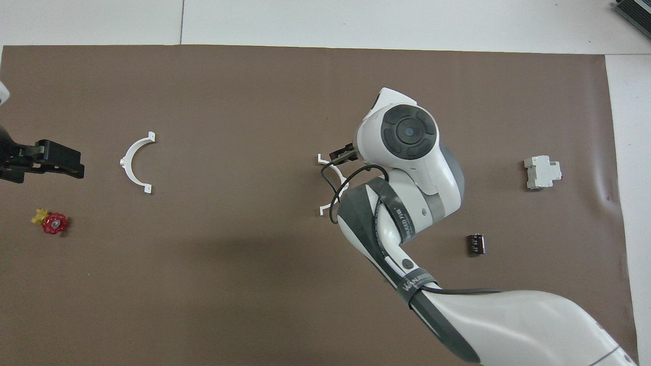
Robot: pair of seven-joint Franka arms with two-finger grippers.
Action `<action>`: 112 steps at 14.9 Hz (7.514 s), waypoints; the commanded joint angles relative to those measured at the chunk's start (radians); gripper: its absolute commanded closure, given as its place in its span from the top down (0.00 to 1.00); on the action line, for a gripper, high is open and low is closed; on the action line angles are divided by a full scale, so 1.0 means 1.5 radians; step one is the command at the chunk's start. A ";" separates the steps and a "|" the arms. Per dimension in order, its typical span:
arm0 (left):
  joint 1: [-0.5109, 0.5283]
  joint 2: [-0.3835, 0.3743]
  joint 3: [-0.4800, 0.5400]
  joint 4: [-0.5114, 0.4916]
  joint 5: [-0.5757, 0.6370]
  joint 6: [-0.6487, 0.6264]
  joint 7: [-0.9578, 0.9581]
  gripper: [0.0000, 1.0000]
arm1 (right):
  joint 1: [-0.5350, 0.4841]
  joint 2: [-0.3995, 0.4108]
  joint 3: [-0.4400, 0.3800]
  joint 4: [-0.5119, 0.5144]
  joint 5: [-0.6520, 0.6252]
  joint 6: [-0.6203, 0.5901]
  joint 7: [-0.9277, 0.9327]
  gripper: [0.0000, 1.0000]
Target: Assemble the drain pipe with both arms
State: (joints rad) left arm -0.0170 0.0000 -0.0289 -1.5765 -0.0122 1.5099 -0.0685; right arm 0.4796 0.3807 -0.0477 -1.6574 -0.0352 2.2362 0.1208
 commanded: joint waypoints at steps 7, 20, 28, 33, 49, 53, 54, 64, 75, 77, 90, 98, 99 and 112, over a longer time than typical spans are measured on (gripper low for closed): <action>0.025 -0.113 0.003 -0.316 0.010 0.358 -0.049 1.00 | -0.200 -0.125 0.002 -0.015 -0.003 -0.200 0.059 1.00; 0.068 0.066 0.003 -0.355 0.010 0.595 -0.211 1.00 | -0.312 -0.262 -0.006 0.034 -0.015 -0.447 -0.113 1.00; 0.059 0.133 0.003 -0.402 0.010 0.706 -0.229 0.97 | -0.303 -0.277 0.000 0.023 -0.008 -0.448 -0.093 1.00; 0.048 0.135 0.004 -0.415 0.010 0.721 -0.233 0.94 | -0.307 -0.271 -0.002 0.035 0.013 -0.472 -0.089 1.00; 0.037 0.111 0.005 -0.371 0.061 0.620 -0.230 0.00 | -0.305 -0.274 0.001 0.027 0.014 -0.469 -0.094 1.00; -0.048 0.100 0.005 -0.284 0.067 0.472 -0.326 0.00 | -0.305 -0.274 0.000 0.028 0.014 -0.469 -0.094 1.00; -0.072 0.100 0.004 -0.282 0.084 0.475 -0.366 0.00 | -0.304 -0.274 0.000 0.027 0.014 -0.469 -0.094 1.00; -0.218 0.103 0.002 -0.268 0.090 0.476 -0.456 0.00 | -0.305 -0.274 0.000 0.027 0.014 -0.469 -0.094 1.00; -0.358 0.214 0.005 -0.229 0.090 0.538 -0.705 0.00 | -0.305 -0.274 0.000 0.028 0.014 -0.469 -0.094 1.00; -0.374 0.214 0.004 -0.237 0.100 0.538 -0.747 0.00 | -0.305 -0.274 0.000 0.028 0.014 -0.469 -0.094 1.00; -0.414 0.226 0.004 -0.267 0.103 0.615 -0.840 0.00 | -0.305 -0.274 0.000 0.028 0.014 -0.469 -0.094 1.00; -0.421 0.228 0.005 -0.267 0.104 0.616 -0.873 0.00 | -0.305 -0.274 0.000 0.027 0.014 -0.469 -0.094 1.00; -0.422 0.228 0.005 -0.267 0.103 0.616 -0.873 0.00 | -0.305 -0.274 0.000 0.028 0.014 -0.469 -0.094 1.00; -0.435 0.239 0.004 -0.266 0.143 0.628 -0.875 0.00 | -0.305 -0.274 0.000 0.027 0.014 -0.469 -0.094 1.00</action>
State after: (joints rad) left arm -0.6496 0.3494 -0.0383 -1.9693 0.1769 2.4244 -1.3575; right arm 0.0323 -0.0268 -0.0511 -1.6118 -0.0310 1.5368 -0.0053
